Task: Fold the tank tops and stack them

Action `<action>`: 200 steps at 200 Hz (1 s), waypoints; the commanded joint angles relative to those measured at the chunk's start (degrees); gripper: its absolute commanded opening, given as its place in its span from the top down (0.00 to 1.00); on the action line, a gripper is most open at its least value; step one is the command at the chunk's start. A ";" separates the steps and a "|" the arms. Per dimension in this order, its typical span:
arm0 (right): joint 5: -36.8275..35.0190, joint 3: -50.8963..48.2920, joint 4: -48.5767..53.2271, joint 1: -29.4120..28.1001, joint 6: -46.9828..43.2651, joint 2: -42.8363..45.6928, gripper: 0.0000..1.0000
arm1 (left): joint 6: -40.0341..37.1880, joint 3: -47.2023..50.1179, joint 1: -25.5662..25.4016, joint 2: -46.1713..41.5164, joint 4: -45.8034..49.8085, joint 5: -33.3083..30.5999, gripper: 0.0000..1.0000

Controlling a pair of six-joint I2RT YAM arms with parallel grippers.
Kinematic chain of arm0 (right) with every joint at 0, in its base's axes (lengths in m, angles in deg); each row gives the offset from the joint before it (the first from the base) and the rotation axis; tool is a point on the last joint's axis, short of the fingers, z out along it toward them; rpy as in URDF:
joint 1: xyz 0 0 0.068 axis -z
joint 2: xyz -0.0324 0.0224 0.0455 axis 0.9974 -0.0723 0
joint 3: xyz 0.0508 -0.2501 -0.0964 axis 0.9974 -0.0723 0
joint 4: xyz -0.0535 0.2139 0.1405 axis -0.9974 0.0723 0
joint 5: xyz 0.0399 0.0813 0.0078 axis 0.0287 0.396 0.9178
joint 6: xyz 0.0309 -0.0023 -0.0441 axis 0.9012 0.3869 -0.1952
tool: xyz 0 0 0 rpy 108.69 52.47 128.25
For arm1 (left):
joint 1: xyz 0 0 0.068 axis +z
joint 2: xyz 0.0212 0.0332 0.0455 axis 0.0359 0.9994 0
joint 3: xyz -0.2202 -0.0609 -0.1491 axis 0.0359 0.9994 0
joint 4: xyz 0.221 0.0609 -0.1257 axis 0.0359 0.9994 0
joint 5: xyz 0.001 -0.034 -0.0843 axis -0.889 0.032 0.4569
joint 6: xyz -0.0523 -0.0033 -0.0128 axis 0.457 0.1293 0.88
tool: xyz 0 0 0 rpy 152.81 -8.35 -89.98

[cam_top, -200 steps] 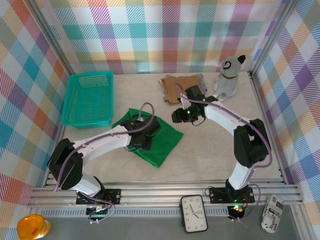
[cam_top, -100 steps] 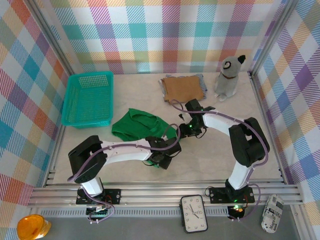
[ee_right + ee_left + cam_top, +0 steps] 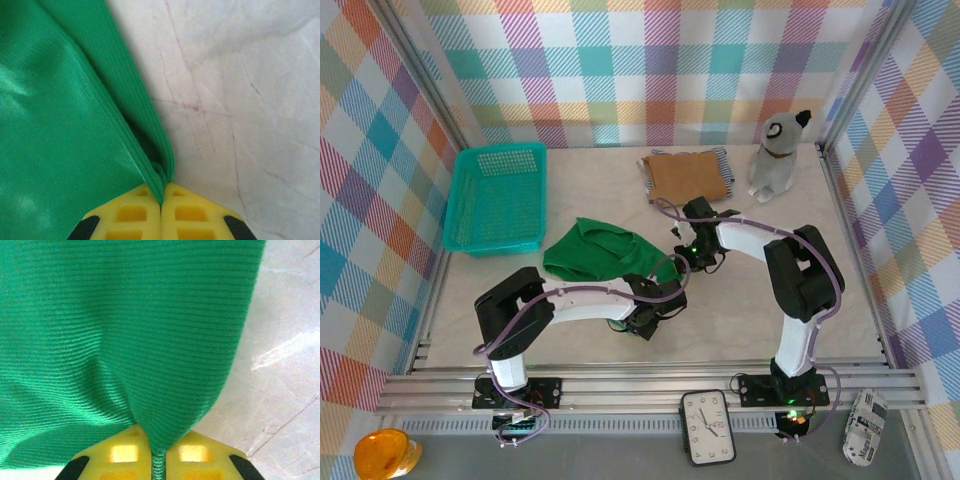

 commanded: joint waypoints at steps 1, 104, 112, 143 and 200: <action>-2.02 0.20 6.27 1.20 -2.68 4.25 0.97 | -1.67 -5.65 -1.26 1.54 7.20 1.77 0.95; 0.60 -5.28 18.88 21.24 -2.73 23.58 0.96 | 6.12 -24.42 -1.38 1.99 -5.92 26.67 0.98; 0.75 -4.44 19.60 22.45 -2.07 24.09 0.96 | 7.14 -25.10 -1.30 2.78 -7.80 28.15 0.98; 1.33 -0.22 21.47 23.42 0.21 24.14 0.96 | 11.14 -27.21 -1.42 4.02 -14.36 31.42 0.98; 3.11 6.07 18.11 18.35 14.57 18.89 0.93 | 17.40 -13.67 2.36 -3.33 -23.60 31.28 0.99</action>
